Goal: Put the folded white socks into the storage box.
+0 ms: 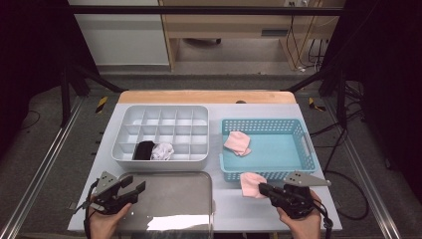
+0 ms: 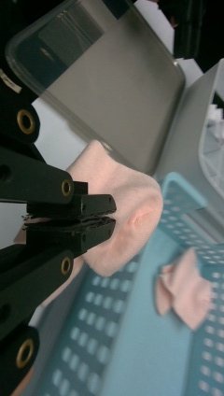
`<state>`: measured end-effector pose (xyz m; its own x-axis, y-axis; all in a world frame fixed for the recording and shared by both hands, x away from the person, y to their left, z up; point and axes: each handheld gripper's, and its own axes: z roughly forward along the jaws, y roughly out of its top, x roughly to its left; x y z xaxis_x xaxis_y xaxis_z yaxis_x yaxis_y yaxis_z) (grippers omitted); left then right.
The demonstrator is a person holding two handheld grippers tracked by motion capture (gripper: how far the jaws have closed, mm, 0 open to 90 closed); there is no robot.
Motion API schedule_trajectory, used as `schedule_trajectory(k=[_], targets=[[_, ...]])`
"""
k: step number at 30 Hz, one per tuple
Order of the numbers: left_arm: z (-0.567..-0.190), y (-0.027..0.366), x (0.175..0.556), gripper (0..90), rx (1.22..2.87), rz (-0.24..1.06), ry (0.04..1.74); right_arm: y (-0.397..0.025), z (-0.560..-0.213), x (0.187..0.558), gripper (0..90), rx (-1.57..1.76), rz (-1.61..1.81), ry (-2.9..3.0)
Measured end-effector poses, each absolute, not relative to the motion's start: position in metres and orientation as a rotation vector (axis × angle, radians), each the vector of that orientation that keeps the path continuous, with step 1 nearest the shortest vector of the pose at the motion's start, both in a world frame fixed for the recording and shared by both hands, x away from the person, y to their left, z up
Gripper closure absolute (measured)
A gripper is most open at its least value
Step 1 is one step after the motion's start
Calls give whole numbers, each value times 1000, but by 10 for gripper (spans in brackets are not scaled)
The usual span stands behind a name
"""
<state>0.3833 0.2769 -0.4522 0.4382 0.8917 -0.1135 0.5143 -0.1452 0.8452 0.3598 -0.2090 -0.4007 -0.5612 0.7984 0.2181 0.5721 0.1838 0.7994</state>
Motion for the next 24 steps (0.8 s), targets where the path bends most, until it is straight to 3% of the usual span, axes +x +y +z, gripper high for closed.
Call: schedule_trajectory(k=[15, 24], targets=[[-455, 281, 386, 410, 1802, 511, 1220, -207, -465, 380, 842, 1454, 1072, 2287], [-458, 282, 388, 399, 1814, 504, 1248, -209, -461, 377, 655, 1428, 1128, 2191]])
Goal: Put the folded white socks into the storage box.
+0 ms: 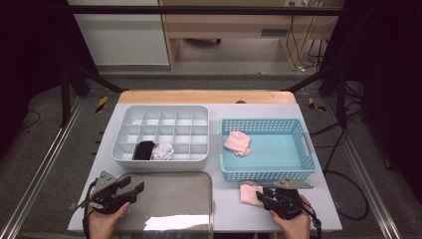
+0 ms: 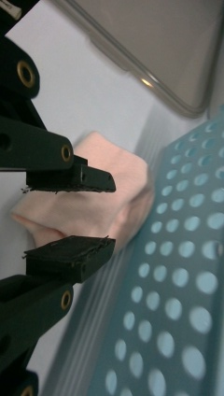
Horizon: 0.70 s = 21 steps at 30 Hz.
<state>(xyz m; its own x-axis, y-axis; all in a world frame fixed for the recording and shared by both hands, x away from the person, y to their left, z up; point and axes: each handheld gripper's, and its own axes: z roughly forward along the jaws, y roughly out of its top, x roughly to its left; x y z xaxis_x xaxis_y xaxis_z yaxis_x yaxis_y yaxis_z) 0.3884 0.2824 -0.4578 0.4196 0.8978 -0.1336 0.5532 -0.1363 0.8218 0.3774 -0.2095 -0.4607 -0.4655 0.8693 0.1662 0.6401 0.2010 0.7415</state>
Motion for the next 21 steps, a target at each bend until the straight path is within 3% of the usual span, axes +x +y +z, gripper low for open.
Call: schedule_trajectory(k=[14, 21], targets=[[-459, 282, 390, 394, 1819, 497, 1242, -215, -425, 375, 543, 1376, 1263, 2051], [-458, 282, 391, 394, 1814, 494, 1244, -219, -399, 390, 445, 1376, 1269, 1967]])
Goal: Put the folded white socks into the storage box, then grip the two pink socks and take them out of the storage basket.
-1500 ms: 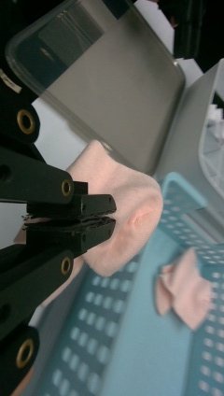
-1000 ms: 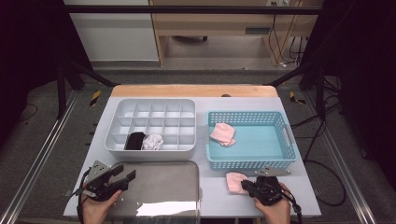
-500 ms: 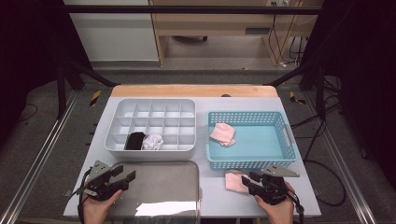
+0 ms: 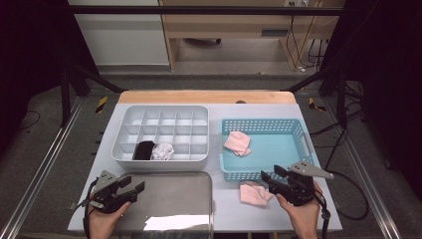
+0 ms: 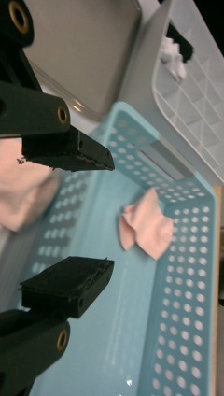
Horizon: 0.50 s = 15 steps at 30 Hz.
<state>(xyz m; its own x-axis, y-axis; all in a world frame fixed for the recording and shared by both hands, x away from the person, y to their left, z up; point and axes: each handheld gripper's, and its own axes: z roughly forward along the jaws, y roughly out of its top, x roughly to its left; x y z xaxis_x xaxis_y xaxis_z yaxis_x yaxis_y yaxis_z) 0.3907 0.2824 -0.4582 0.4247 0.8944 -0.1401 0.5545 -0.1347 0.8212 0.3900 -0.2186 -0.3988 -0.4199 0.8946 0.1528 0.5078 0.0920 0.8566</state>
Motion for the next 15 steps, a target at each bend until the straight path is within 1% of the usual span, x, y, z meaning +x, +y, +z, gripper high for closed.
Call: schedule_trajectory(k=[5, 11, 15], targets=[[-459, 282, 392, 394, 1824, 490, 1241, -211, -384, 412, 403, 1369, 1238, 1921], [-459, 283, 392, 394, 1819, 489, 1241, -195, -374, 441, 407, 1320, 1209, 1873], [-459, 283, 391, 394, 1819, 488, 1240, -185, -370, 458, 388, 1309, 1212, 1863]])
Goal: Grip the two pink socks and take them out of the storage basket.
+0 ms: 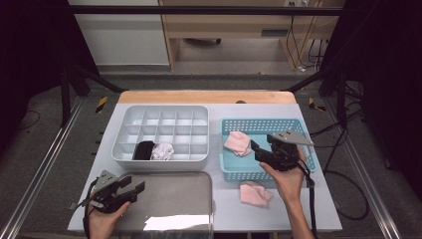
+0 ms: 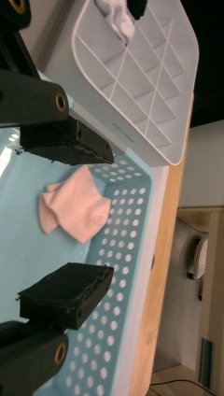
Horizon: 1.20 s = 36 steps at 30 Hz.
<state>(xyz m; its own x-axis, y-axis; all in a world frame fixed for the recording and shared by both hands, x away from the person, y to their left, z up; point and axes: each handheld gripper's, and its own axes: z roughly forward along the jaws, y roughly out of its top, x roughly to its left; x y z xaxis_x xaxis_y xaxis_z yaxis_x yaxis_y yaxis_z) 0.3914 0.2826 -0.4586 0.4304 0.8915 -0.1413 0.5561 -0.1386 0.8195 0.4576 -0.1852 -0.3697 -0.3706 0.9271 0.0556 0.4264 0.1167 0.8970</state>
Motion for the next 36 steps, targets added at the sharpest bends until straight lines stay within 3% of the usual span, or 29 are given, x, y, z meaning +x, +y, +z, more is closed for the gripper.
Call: schedule_trajectory(k=[7, 17, 28, 36], targets=[[-458, 284, 392, 394, 1816, 491, 1238, -176, -364, 492, 318, 1328, 1213, 1893], [-459, 284, 393, 394, 1820, 488, 1241, -160, -380, 535, 362, 1373, 1137, 1954], [-458, 284, 393, 395, 1817, 495, 1241, -152, -408, 562, 357, 1452, 1017, 2008], [-458, 285, 393, 395, 1818, 500, 1249, -146, -428, 572, 303, 1493, 974, 2069]])
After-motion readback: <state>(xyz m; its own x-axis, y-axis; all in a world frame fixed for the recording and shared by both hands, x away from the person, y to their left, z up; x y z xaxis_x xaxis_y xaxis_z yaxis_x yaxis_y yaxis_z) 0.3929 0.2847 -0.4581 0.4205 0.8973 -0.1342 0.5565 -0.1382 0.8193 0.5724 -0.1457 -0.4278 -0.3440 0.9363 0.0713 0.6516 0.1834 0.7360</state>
